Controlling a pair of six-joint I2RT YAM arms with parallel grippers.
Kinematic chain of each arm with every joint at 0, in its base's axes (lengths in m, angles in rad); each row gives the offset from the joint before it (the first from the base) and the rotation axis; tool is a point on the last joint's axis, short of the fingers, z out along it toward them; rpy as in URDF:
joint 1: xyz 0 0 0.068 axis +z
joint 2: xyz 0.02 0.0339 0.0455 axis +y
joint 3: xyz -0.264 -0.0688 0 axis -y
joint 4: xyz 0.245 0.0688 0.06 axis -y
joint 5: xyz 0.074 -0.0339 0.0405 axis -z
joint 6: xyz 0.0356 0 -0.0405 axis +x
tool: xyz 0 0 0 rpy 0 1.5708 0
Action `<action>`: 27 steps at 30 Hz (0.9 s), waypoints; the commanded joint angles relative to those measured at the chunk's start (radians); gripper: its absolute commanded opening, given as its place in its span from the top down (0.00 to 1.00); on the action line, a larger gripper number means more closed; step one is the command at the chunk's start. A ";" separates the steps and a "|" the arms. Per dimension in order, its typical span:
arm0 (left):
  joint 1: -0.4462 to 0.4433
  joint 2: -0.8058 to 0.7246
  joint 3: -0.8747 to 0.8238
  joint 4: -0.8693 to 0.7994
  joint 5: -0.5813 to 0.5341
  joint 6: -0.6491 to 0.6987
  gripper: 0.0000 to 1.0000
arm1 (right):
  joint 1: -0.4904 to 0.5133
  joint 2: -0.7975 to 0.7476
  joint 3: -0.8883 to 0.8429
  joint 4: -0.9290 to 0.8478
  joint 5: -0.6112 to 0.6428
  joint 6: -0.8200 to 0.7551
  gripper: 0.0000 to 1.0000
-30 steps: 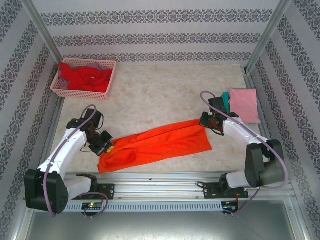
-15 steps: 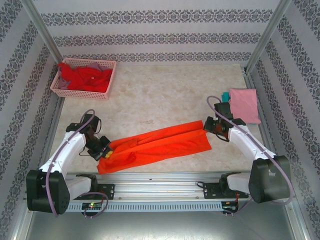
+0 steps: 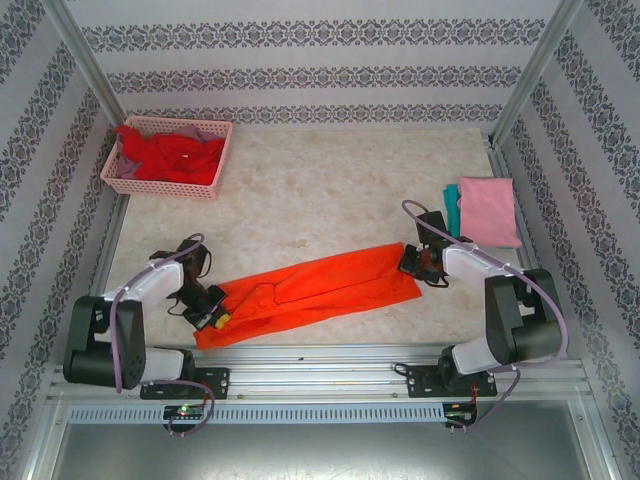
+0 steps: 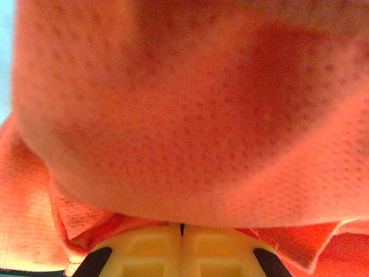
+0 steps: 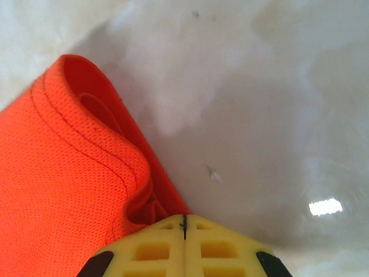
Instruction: Fold and stack the t-shirts
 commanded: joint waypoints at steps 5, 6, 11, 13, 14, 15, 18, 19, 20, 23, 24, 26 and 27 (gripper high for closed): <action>0.013 0.241 0.173 0.281 -0.156 0.008 1.00 | -0.010 0.058 0.055 0.064 0.009 0.036 1.00; 0.013 0.272 0.208 0.291 -0.159 0.016 1.00 | -0.011 0.060 0.059 0.071 0.010 0.038 1.00; 0.013 0.447 0.452 0.245 -0.206 0.085 1.00 | -0.024 0.070 0.087 0.075 0.014 0.044 1.00; 0.013 0.481 0.533 0.196 -0.222 0.115 1.00 | -0.030 0.060 0.092 0.056 0.027 0.046 1.00; 0.013 0.484 0.556 0.177 -0.233 0.128 1.00 | -0.034 0.049 0.090 0.043 0.035 0.047 1.00; 0.013 0.481 0.565 0.168 -0.243 0.133 1.00 | -0.040 0.036 0.087 0.026 0.045 0.049 1.00; 0.016 0.453 0.553 0.145 -0.271 0.139 1.00 | -0.044 -0.026 0.046 -0.003 0.077 0.064 1.00; 0.016 0.444 0.538 0.147 -0.270 0.138 1.00 | -0.043 -0.051 0.024 0.002 0.077 0.076 1.00; 0.016 0.434 0.518 0.156 -0.265 0.135 1.00 | -0.043 -0.074 0.003 0.007 0.066 0.091 1.00; 0.016 0.407 0.466 0.188 -0.247 0.123 1.00 | -0.038 -0.125 -0.035 0.018 0.031 0.134 1.00; 0.016 0.402 0.455 0.196 -0.243 0.120 1.00 | -0.031 -0.135 -0.042 0.021 0.025 0.141 1.00; 0.016 0.403 0.449 0.196 -0.243 0.116 1.00 | -0.014 -0.149 -0.049 0.024 0.022 0.153 1.00; 0.016 0.406 0.451 0.195 -0.240 0.116 1.00 | -0.006 -0.151 -0.049 0.026 0.022 0.158 1.00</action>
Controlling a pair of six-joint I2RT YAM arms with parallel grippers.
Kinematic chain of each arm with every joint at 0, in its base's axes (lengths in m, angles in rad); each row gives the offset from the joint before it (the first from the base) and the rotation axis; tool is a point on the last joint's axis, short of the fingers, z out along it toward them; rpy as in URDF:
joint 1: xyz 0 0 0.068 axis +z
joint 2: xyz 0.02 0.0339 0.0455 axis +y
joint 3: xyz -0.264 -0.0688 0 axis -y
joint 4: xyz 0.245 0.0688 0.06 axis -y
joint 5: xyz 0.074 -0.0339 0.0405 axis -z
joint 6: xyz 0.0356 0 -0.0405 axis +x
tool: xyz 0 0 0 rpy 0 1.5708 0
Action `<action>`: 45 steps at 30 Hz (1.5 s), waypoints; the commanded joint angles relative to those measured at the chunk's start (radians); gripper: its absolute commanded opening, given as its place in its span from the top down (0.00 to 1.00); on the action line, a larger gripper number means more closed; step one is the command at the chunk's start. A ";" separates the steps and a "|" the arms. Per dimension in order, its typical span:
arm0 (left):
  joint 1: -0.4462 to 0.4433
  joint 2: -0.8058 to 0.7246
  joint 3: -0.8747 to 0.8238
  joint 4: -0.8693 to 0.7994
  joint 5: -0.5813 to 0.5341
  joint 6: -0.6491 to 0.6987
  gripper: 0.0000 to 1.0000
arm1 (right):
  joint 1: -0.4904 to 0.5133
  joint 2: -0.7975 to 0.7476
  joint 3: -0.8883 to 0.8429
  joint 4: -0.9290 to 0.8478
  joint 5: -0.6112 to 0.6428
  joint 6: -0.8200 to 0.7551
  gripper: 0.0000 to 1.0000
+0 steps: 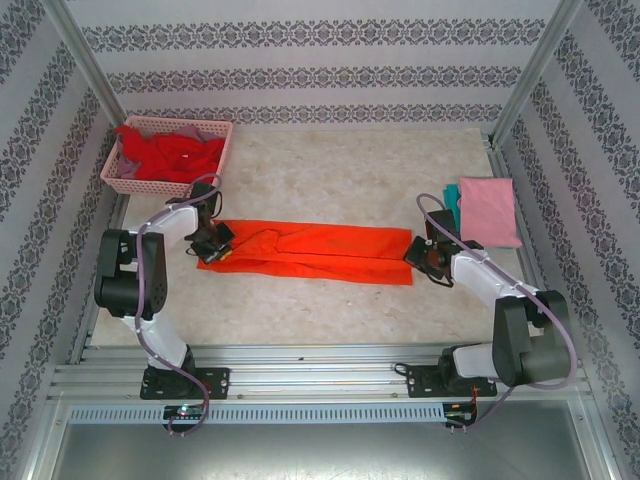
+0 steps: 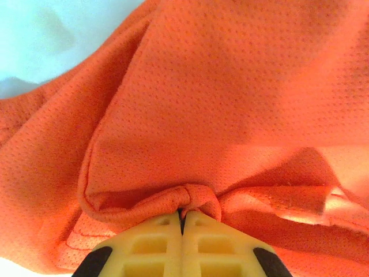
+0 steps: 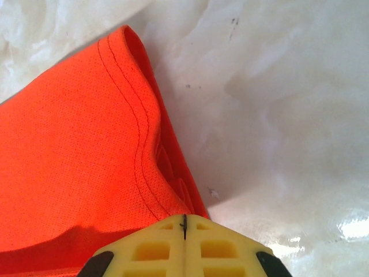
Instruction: Fold and stack the t-shirts
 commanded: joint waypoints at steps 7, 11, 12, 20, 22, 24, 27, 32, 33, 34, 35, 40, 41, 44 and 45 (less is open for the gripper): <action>0.017 0.010 0.005 -0.003 -0.013 0.004 1.00 | 0.046 -0.029 -0.031 0.000 -0.032 0.092 1.00; 0.022 -0.001 0.020 -0.005 -0.006 0.002 1.00 | 0.047 -0.074 -0.069 -0.020 -0.011 0.110 1.00; 0.023 -0.006 0.024 -0.006 -0.004 0.002 1.00 | 0.046 -0.081 -0.077 -0.023 -0.010 0.111 1.00; 0.027 -0.035 0.073 -0.031 0.034 0.000 1.00 | 0.044 -0.110 -0.110 -0.028 -0.008 0.118 1.00; 0.027 -0.045 0.083 -0.031 0.054 -0.007 1.00 | 0.042 -0.120 -0.106 -0.025 -0.006 0.117 1.00; 0.027 -0.057 0.095 -0.031 0.070 -0.014 1.00 | 0.040 -0.119 -0.100 -0.026 -0.011 0.113 1.00; 0.028 -0.073 0.117 -0.043 0.068 -0.012 1.00 | 0.040 -0.115 -0.110 -0.019 -0.024 0.115 1.00; 0.048 -0.068 0.103 -0.070 0.032 0.021 1.00 | 0.043 -0.121 -0.133 -0.006 -0.037 0.129 1.00; 0.055 -0.066 0.089 -0.067 0.027 0.026 1.00 | 0.045 -0.123 -0.137 -0.006 -0.040 0.131 1.00; 0.061 -0.065 0.078 -0.064 0.024 0.031 1.00 | 0.048 -0.125 -0.140 -0.007 -0.041 0.134 1.00; 0.067 -0.061 0.069 -0.062 0.020 0.038 1.00 | 0.049 -0.128 -0.146 -0.005 -0.042 0.139 1.00; 0.077 -0.028 0.054 -0.058 0.002 0.060 1.00 | 0.059 -0.127 -0.173 0.000 -0.046 0.152 1.00; 0.077 -0.020 0.052 -0.055 0.003 0.062 1.00 | 0.060 -0.125 -0.175 0.000 -0.046 0.152 1.00; 0.077 -0.005 0.042 -0.045 0.023 0.050 0.94 | 0.060 -0.128 -0.166 -0.004 -0.053 0.149 0.81; 0.078 -0.006 0.039 -0.048 0.017 0.042 0.88 | 0.061 -0.137 -0.163 -0.005 -0.059 0.143 0.70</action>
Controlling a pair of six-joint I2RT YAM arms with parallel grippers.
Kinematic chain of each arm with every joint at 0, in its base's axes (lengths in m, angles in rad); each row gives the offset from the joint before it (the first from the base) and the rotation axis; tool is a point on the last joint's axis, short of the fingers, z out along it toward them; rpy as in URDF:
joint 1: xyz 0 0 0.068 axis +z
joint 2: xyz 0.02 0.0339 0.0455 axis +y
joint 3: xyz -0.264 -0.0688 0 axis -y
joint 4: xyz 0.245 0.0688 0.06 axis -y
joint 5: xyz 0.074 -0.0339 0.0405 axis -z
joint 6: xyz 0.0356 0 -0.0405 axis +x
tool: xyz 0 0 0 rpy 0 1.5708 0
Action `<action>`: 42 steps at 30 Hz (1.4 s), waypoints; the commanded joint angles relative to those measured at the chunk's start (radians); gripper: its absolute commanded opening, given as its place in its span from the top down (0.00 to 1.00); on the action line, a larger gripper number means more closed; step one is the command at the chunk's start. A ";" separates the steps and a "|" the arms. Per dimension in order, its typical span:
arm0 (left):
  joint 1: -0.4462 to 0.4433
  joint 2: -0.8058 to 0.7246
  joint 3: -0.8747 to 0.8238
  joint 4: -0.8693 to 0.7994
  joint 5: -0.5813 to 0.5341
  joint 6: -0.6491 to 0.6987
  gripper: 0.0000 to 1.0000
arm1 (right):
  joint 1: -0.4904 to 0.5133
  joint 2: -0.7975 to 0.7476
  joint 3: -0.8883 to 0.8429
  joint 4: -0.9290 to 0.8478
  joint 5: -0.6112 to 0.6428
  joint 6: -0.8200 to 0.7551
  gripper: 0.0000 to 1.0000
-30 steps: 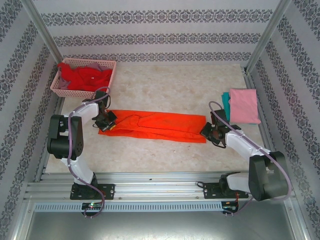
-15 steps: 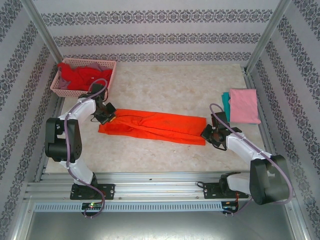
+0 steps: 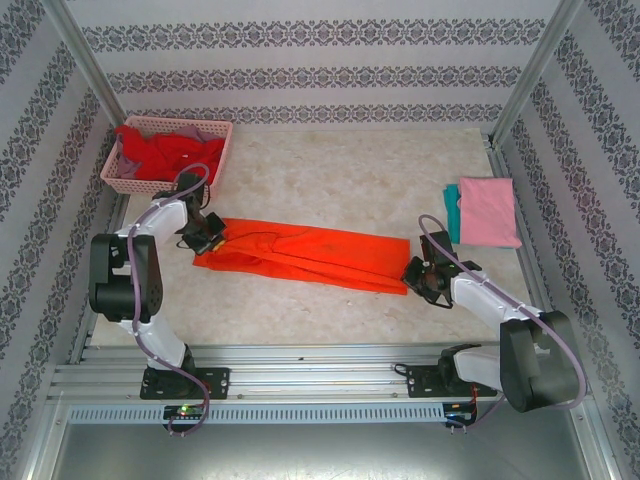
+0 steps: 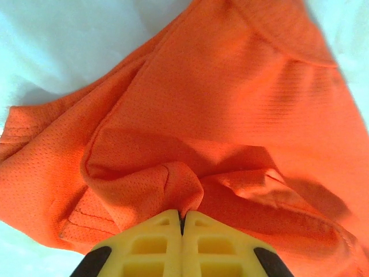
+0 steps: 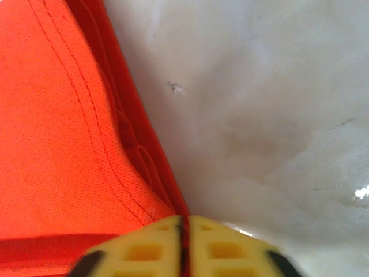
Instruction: Fold and stack the t-shirts
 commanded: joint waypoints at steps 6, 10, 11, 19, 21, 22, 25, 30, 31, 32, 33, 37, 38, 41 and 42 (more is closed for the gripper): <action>0.013 -0.079 -0.017 -0.076 -0.075 0.016 0.49 | 0.014 -0.178 -0.009 -0.037 0.027 -0.074 0.38; 0.003 -0.165 -0.010 -0.096 -0.099 0.012 0.33 | 0.021 -0.265 -0.013 -0.004 0.055 -0.137 0.32; -0.008 -0.172 -0.008 -0.089 -0.088 0.005 0.26 | 0.028 -0.263 -0.009 0.029 0.049 -0.158 0.30; -0.179 -0.055 0.050 0.013 0.007 -0.097 0.61 | 0.182 0.011 0.167 0.167 0.014 -0.239 0.34; -0.186 -0.013 0.035 0.042 0.021 -0.119 0.71 | 0.221 0.125 0.210 0.253 -0.011 -0.192 0.36; -0.185 0.000 0.023 0.050 0.024 -0.121 0.74 | 0.242 0.176 0.237 0.280 -0.022 -0.175 0.36; -0.181 0.016 -0.022 0.058 0.008 -0.110 0.76 | 0.317 0.322 0.348 0.312 -0.023 -0.158 0.37; -0.132 0.066 -0.097 0.106 0.001 -0.099 0.66 | 0.355 0.530 0.468 0.348 -0.085 -0.118 0.37; -0.126 0.077 -0.101 0.116 0.002 -0.094 0.65 | 0.356 0.553 0.476 0.358 -0.097 -0.110 0.37; -0.121 0.092 -0.101 0.120 0.004 -0.091 0.64 | 0.356 0.576 0.482 0.364 -0.102 -0.105 0.37; -0.120 0.103 -0.096 0.124 0.004 -0.087 0.62 | 0.356 0.593 0.489 0.362 -0.104 -0.106 0.37; -0.123 0.146 -0.042 0.138 0.021 -0.068 0.58 | 0.341 0.629 0.497 0.313 -0.092 -0.118 0.37; -0.127 0.161 -0.013 0.130 0.021 -0.058 0.57 | 0.335 0.627 0.487 0.305 -0.089 -0.116 0.37; -0.146 0.231 0.096 0.086 0.013 -0.027 0.55 | 0.311 0.602 0.433 0.295 -0.079 -0.104 0.37; -0.153 0.263 0.142 0.077 0.013 -0.014 0.54 | 0.301 0.587 0.410 0.294 -0.075 -0.099 0.37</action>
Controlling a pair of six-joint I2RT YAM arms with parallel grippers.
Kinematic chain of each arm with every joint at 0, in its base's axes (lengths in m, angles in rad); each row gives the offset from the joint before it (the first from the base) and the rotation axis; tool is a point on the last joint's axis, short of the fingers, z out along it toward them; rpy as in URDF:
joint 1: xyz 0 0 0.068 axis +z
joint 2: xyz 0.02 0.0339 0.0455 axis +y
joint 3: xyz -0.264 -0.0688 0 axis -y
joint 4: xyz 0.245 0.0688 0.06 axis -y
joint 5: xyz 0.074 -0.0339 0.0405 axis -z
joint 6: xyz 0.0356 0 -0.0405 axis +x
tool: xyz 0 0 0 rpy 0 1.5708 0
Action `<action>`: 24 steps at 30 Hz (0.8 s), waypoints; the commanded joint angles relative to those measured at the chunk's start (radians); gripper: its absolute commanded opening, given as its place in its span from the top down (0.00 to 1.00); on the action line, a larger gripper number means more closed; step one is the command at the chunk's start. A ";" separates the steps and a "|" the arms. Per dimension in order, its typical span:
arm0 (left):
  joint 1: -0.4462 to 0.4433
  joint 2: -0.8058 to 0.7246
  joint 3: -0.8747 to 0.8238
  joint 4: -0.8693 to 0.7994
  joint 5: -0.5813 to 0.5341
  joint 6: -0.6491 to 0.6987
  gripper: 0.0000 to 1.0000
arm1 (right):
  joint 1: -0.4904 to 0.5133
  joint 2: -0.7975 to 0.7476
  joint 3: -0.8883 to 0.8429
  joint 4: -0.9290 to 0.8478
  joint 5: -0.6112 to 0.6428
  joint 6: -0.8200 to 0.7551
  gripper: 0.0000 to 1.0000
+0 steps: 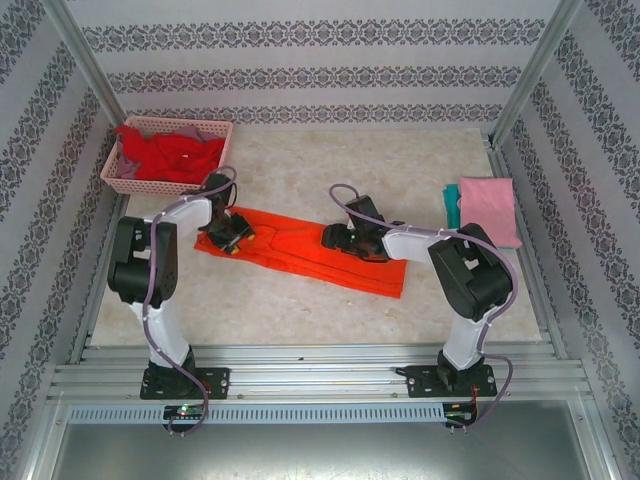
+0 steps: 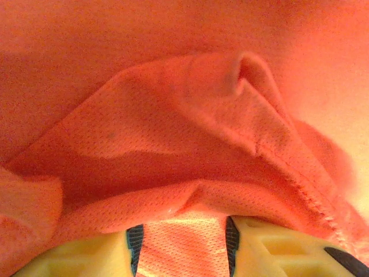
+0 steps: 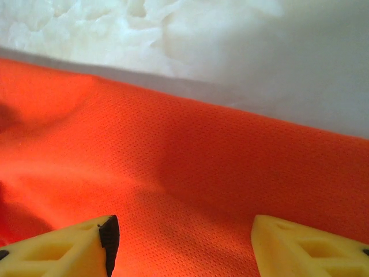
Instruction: Fold and stack the t-shirts
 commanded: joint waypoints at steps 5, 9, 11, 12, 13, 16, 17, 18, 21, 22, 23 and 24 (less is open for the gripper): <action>-0.048 0.282 0.290 -0.040 -0.020 0.110 0.50 | -0.056 -0.078 -0.153 -0.054 0.000 0.034 0.37; -0.069 0.405 0.494 -0.102 -0.037 0.141 0.46 | -0.042 -0.116 -0.207 -0.059 -0.025 0.041 0.37; -0.072 0.459 0.590 -0.135 -0.053 0.149 0.44 | -0.024 -0.130 -0.228 -0.052 -0.031 0.051 0.37; -0.073 0.487 0.637 -0.149 -0.065 0.152 0.43 | -0.013 -0.134 -0.238 -0.043 -0.034 0.061 0.37; -0.073 0.512 0.680 -0.162 -0.075 0.156 0.42 | -0.004 -0.136 -0.243 -0.035 -0.037 0.067 0.37; -0.074 0.605 0.832 -0.226 -0.102 0.180 0.39 | 0.023 -0.134 -0.235 -0.019 -0.056 0.073 0.36; -0.074 0.627 0.873 -0.248 -0.106 0.189 0.38 | 0.028 -0.136 -0.226 -0.020 -0.059 0.069 0.36; -0.075 0.649 0.914 -0.273 -0.109 0.200 0.36 | 0.030 -0.143 -0.217 -0.021 -0.064 0.063 0.36; -0.083 0.626 0.940 -0.288 -0.124 0.216 0.31 | 0.027 -0.206 -0.200 -0.032 -0.050 0.007 0.35; -0.090 0.589 0.914 -0.267 -0.134 0.222 0.29 | 0.023 -0.238 -0.194 -0.048 -0.029 -0.030 0.34; -0.096 0.550 0.886 -0.241 -0.146 0.226 0.27 | 0.020 -0.264 -0.186 -0.063 -0.004 -0.065 0.34; -0.102 0.500 0.848 -0.209 -0.157 0.230 0.25 | 0.017 -0.288 -0.173 -0.078 0.021 -0.106 0.33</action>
